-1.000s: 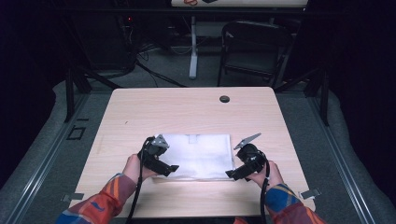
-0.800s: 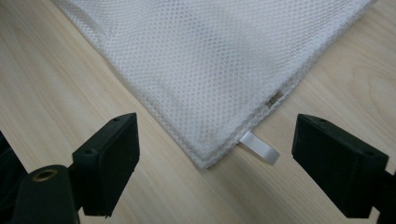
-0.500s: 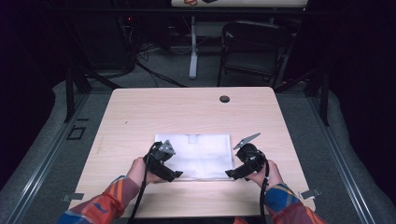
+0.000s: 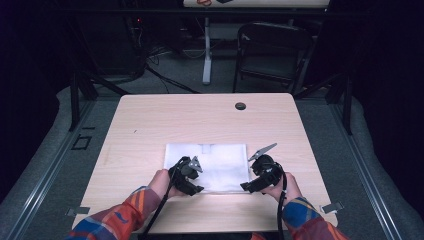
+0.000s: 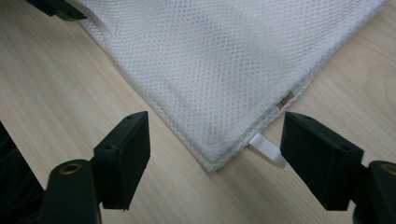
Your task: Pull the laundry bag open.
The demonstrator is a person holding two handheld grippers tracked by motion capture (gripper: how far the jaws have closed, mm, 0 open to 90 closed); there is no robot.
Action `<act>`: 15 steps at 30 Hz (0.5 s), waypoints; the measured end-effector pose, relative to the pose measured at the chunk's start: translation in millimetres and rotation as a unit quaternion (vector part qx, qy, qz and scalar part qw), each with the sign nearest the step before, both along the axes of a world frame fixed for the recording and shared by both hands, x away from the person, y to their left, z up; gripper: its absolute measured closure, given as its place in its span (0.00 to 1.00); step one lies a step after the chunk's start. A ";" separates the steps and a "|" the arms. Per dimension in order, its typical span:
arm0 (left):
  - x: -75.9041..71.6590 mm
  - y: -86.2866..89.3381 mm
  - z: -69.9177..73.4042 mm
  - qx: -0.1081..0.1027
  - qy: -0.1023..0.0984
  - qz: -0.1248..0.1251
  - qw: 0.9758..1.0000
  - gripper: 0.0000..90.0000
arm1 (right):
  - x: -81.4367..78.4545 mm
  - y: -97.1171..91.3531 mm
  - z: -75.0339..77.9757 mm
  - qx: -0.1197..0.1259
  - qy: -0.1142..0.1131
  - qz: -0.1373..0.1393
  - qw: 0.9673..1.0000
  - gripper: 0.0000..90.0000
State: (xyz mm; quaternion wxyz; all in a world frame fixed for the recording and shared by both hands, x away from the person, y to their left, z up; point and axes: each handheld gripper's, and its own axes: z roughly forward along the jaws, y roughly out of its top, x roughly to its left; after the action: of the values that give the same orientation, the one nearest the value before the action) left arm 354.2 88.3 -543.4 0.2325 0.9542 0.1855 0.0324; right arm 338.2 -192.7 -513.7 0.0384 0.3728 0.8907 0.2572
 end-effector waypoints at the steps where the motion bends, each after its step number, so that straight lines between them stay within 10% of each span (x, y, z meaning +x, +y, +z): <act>1: 0.3 -1.4 -1.9 0.004 0.002 -0.003 1.000 0.54 | 0.0 0.0 0.0 0.000 0.000 0.000 1.000 0.28; 15: 0.9 -4.6 -10.9 0.011 -0.003 -0.016 1.000 0.92 | -1.8 4.9 -1.8 -0.005 0.007 0.017 1.000 0.48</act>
State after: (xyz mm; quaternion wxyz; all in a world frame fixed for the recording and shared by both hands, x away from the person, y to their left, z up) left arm 355.1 83.7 -554.3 0.2232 0.9595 0.1690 0.0331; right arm 336.4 -187.8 -515.5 0.0296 0.3592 0.8984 0.2511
